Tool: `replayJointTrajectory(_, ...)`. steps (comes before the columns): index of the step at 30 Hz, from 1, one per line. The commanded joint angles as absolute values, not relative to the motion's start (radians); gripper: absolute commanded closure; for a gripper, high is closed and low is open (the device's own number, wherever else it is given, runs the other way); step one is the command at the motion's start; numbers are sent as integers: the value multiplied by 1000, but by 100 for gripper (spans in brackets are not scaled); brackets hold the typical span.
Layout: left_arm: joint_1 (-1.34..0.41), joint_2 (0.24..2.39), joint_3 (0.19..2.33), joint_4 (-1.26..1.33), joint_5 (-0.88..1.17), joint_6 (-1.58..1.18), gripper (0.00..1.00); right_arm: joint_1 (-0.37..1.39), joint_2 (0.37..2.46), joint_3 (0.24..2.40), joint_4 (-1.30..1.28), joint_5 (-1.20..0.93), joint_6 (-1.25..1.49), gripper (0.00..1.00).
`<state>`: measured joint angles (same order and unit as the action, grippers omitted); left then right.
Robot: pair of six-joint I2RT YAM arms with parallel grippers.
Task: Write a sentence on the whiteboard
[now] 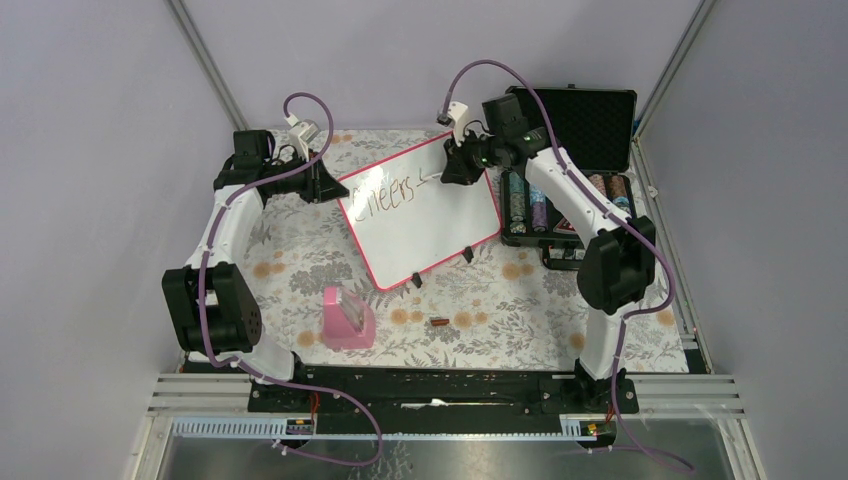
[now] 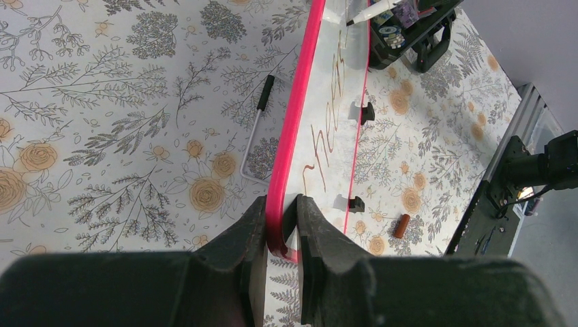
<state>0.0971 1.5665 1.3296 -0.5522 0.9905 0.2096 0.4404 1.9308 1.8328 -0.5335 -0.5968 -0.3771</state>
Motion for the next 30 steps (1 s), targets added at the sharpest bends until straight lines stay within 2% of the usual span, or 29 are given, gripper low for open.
replayJointTrajectory(1, 74, 1570, 1358, -546, 993, 254, 100, 449, 1893, 1802, -527, -588, -397, 100)
replayJointTrajectory(15, 74, 1569, 1357, -546, 996, 253, 100, 449, 1852, 1736, -527, -572, -419, 100)
replayJointTrajectory(30, 75, 1570, 1357, -545, 994, 253, 100, 431, 1842, 1767, -527, -520, -438, 100)
